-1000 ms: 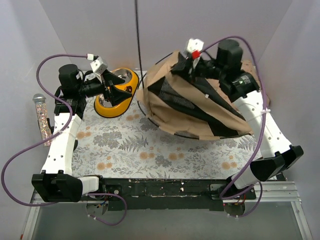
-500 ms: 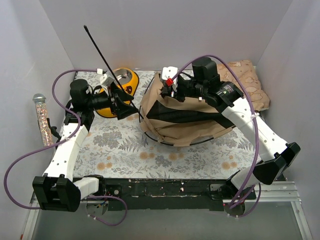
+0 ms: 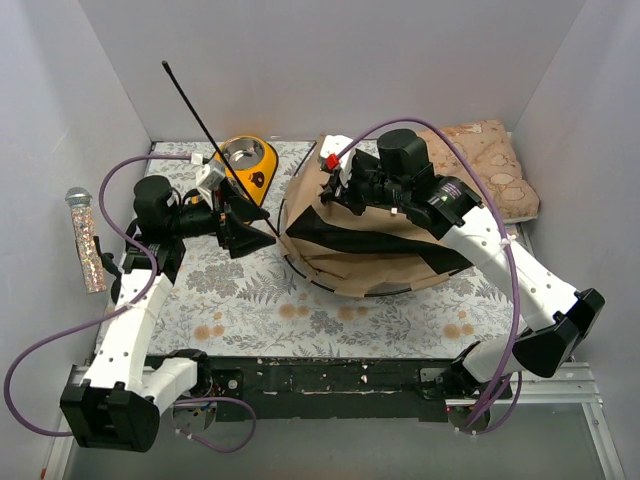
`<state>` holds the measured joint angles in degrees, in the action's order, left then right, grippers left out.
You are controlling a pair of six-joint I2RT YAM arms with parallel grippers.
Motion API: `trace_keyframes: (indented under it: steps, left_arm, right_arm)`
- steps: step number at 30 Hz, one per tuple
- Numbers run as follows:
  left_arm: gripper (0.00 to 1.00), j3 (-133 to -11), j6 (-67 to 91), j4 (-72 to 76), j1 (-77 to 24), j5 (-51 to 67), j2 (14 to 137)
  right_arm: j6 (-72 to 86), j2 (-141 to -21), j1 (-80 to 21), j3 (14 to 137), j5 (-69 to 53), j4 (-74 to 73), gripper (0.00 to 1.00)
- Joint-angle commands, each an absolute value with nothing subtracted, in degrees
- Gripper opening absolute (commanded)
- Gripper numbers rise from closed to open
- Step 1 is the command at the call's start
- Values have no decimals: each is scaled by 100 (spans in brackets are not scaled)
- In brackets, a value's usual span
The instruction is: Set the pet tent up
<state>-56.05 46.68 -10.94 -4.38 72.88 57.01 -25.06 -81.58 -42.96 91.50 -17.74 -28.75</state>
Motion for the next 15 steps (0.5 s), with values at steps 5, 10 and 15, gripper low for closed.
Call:
trace_keyframes:
  steps: [5,10,15]
  left_arm:
    - [41,-5704,5248,193,-527,6802,6187]
    - [7,-5959,4168,-482,-527,7093,6442]
    - [2,-6301,2630,-1422,-527,7330,6662]
  right_arm:
    - [-2583,-8095,-4333,9834,-2302,-3382,36]
    - [-2724,-8059,-4176,10326,-2846,-4129,69]
    - [-2803,-8261,-3868,10731,-3400,-4517,75]
